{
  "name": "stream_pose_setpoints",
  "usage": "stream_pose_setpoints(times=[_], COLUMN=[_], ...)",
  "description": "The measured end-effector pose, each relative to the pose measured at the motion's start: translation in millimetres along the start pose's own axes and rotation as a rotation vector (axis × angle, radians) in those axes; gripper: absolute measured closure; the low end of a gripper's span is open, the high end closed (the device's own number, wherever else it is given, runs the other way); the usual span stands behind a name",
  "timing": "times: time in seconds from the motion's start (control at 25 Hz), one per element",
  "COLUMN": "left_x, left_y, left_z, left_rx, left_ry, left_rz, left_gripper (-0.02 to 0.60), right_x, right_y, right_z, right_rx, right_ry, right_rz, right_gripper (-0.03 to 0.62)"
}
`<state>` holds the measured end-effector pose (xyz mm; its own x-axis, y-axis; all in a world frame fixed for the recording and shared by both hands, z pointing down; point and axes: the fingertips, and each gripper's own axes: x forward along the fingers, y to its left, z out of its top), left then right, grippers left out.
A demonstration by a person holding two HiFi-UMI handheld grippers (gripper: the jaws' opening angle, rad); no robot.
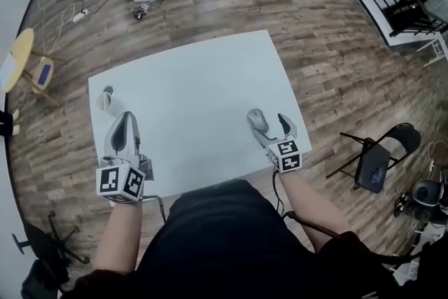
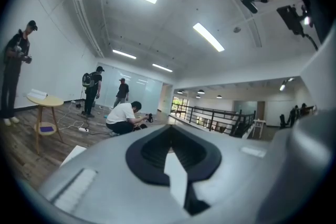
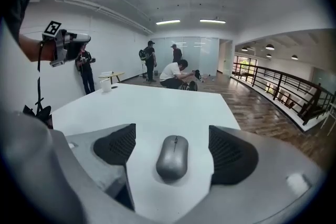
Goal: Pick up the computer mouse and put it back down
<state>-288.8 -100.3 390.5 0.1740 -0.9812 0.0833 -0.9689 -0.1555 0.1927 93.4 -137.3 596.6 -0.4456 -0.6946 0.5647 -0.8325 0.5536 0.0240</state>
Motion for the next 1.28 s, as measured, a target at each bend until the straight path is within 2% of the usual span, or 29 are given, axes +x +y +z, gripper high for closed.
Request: stream_pose_setpoints(times=[0.2, 0.4, 0.56, 0.68, 0.84, 0.96, 1.28], left_x=[-7, 0, 13, 17, 30, 41, 57], left_y=[-8, -8, -13, -17, -26, -34, -37], left_z=[3, -5, -25, -37, -57, -71, -117], left_rx=[0.056, 0.077, 0.089, 0.074, 0.113, 0.139, 0.075], left_ry=[0.027, 0.045, 0.101, 0.108, 0.142, 0.171, 0.269], left_rz=[-0.006, 0.0, -0.014, -0.028, -0.037, -0.072, -0.099], left_gripper=[0.574, 0.574, 0.574, 0.574, 0.574, 0.574, 0.574], right_x=[22, 45, 56, 60, 60, 60, 60], right_y=[-7, -3, 6, 11, 9, 9, 12], right_z=[-26, -40, -51, -52, -53, -53, -62], right_rx=[0.004, -0.003, 0.011, 0.01, 0.012, 0.004, 0.016], right_ry=[0.03, 0.086, 0.114, 0.123, 0.127, 0.137, 0.186], right_rz=[0.009, 0.036, 0.054, 0.058, 0.059, 0.058, 0.052], right_gripper=[0.168, 0.167, 0.168, 0.167, 0.167, 0.168, 0.166])
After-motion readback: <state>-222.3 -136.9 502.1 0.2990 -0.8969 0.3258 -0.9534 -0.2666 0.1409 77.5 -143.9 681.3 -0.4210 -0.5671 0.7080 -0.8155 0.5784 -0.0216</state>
